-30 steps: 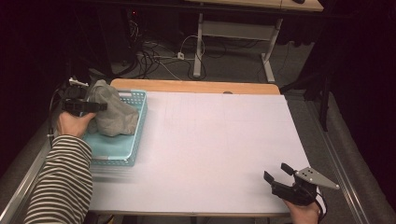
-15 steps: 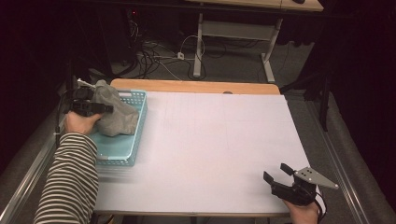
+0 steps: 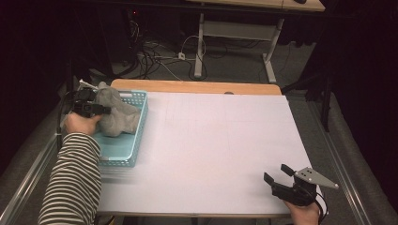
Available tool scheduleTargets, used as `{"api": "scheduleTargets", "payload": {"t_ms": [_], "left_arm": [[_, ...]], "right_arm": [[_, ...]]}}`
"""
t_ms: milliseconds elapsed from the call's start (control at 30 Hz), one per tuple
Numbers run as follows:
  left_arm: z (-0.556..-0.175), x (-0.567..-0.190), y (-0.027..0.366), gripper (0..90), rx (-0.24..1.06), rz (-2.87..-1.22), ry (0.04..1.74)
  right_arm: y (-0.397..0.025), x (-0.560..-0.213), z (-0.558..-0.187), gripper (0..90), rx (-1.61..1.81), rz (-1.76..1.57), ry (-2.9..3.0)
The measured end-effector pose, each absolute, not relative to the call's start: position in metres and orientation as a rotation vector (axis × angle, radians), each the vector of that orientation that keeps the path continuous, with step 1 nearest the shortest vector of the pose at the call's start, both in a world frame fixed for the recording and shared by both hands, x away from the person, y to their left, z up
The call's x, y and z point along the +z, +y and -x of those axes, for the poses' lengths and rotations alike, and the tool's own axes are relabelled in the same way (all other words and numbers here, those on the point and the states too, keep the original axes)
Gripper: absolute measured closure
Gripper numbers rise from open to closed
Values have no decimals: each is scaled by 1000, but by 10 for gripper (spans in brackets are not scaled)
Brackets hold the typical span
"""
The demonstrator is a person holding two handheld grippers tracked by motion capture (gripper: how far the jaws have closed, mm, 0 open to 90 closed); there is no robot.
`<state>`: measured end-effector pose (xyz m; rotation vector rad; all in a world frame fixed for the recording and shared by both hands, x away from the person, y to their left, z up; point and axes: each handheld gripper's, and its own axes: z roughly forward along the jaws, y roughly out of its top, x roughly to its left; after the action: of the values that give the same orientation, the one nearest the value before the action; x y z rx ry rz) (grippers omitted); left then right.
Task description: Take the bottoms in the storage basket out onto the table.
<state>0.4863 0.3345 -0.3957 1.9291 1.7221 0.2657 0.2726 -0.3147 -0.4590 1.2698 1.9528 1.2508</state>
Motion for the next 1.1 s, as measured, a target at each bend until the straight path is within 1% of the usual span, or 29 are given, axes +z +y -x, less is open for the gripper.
{"api": "scheduleTargets", "payload": {"t_ms": [300, 1000, 1100], "left_arm": [[-475, -383, 332, 702, 276, -1945, 1707], [-456, -358, 336, 701, 298, -1892, 1625], [-452, -351, 336, 702, 300, -1885, 1593]], "right_arm": [[-313, -459, -272, 224, 1255, -1255, 1969], [-313, -459, -272, 223, 1256, -1247, 1975], [-312, -459, -272, 224, 1252, -1248, 1977]]}}
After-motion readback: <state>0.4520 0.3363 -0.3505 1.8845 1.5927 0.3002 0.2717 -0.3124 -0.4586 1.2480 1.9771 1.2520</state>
